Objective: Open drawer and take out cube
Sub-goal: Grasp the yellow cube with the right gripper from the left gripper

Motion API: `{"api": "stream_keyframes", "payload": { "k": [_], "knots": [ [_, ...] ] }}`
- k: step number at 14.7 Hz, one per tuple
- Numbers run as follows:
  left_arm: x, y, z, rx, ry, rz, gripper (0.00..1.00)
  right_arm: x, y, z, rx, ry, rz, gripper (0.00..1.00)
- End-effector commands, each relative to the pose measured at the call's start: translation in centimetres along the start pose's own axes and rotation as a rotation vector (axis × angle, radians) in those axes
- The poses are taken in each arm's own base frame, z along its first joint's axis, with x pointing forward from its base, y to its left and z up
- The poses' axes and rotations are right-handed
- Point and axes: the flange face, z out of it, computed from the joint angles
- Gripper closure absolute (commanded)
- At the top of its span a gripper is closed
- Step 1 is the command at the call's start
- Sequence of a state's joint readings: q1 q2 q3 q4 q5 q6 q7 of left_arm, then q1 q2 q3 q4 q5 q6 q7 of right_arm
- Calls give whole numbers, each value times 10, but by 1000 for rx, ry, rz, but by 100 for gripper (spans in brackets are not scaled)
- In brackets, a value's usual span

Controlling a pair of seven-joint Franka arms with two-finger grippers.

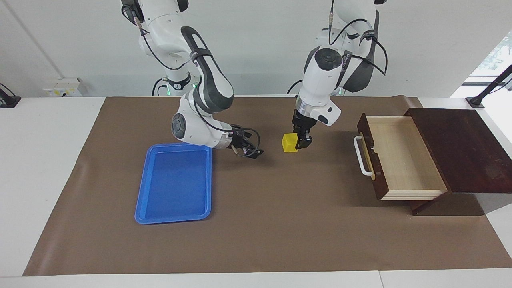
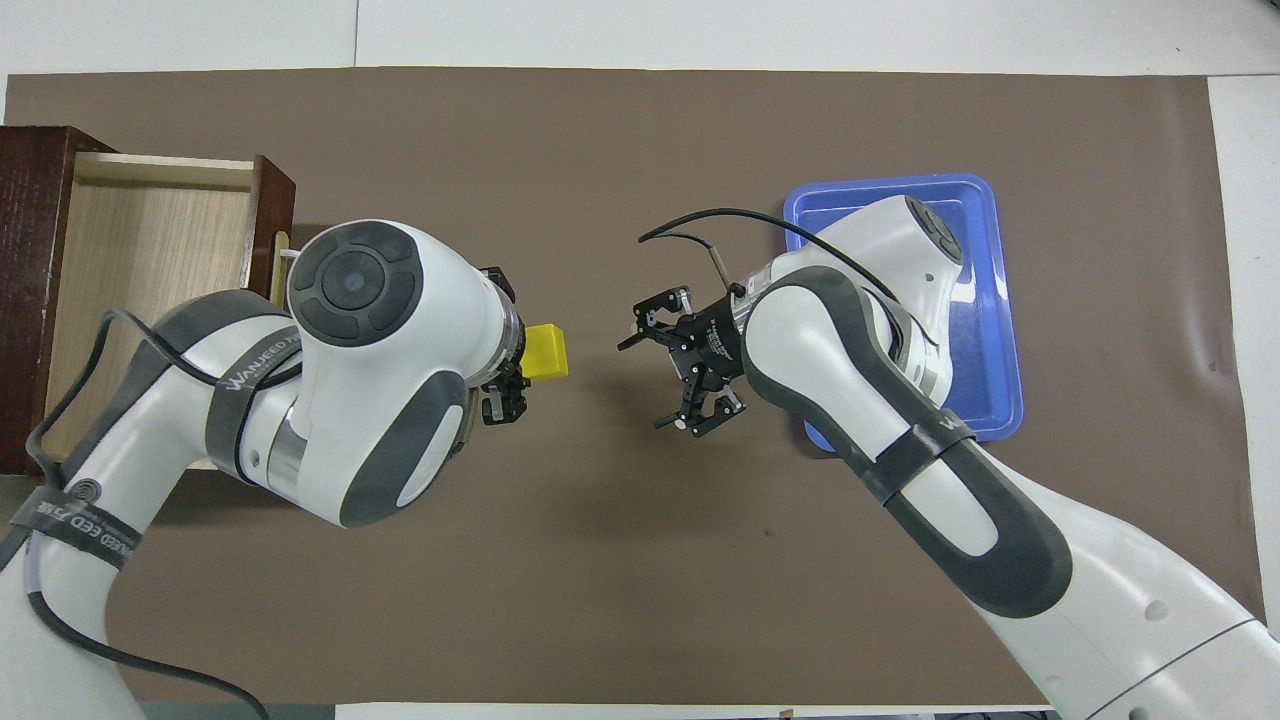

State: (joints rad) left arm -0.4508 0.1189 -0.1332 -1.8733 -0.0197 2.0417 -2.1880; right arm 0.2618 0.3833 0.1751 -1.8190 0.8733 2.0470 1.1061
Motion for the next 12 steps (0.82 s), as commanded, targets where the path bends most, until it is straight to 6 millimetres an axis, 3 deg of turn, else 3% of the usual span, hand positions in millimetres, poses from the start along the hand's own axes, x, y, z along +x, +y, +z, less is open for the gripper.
{"api": "stream_keyframes", "payload": {
  "k": [1,5,12],
  "knots": [
    [2,-8,0,-23,14,-26,100,-8,-21,-7,49,-35,78,0],
    [-6,-15,0,-24,12,-65,100,-28,-25,11,60,-21,86,0],
    [-17,-18,0,-42,-4,-53,100,-49,-31,19,71,-20,99,0]
  ]
}}
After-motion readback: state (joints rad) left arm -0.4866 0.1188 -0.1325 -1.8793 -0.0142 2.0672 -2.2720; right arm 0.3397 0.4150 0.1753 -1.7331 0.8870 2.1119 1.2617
